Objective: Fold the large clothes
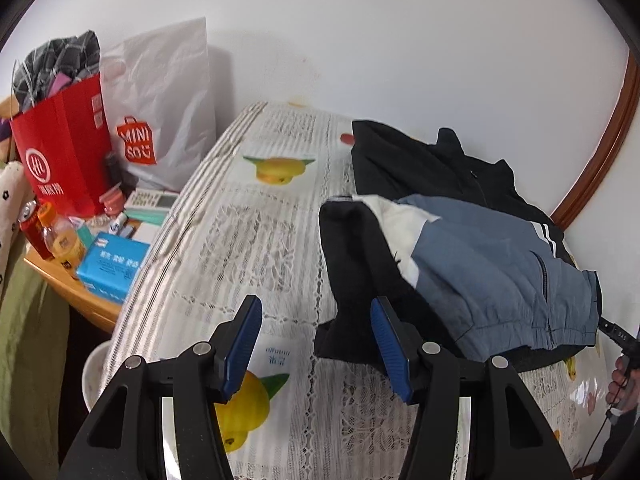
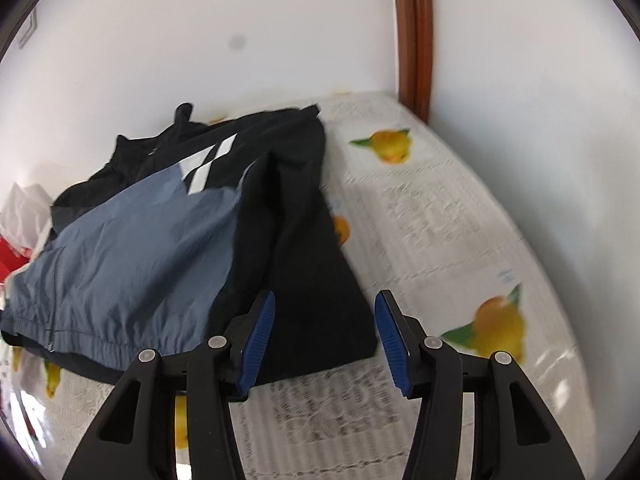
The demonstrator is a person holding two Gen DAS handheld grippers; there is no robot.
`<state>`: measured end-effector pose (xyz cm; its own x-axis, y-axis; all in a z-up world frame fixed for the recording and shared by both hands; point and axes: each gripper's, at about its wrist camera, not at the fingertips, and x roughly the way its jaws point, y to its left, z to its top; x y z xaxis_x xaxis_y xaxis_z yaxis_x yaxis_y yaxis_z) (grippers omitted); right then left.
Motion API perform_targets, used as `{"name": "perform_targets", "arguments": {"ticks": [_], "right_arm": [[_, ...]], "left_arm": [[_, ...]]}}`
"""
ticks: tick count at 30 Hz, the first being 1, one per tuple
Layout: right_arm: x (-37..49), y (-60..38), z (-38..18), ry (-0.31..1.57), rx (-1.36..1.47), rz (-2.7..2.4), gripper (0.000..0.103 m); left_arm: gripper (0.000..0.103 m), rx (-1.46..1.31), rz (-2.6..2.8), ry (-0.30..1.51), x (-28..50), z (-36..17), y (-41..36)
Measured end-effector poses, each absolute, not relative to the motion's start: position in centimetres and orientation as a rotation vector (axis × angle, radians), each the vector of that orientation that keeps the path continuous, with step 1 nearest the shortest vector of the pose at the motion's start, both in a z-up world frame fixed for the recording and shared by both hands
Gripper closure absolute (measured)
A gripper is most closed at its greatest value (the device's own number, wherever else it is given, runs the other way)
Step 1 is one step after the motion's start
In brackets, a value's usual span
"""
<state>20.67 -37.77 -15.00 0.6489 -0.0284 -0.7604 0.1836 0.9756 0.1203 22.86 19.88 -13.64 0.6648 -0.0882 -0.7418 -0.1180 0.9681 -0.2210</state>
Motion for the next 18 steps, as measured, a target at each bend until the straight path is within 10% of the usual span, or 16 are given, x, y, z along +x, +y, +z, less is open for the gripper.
{"name": "perform_targets", "arguments": {"ticks": [8,12,18], "right_arm": [[22.4,-37.4,-17.1,0.908,0.181,-0.141,0.054],[22.5,-37.0,-17.4,0.926,0.139,-0.153,0.079],[21.1,-37.2,-17.2,0.911,0.151,-0.144,0.096]], "left_arm": [[0.050,-0.275,-0.027,0.899,24.5,-16.0,18.7],[0.082,-0.296,-0.061,0.923,24.5,-16.5,18.3],[0.092,-0.278,-0.068,0.900,23.1,-15.9,18.0]]}}
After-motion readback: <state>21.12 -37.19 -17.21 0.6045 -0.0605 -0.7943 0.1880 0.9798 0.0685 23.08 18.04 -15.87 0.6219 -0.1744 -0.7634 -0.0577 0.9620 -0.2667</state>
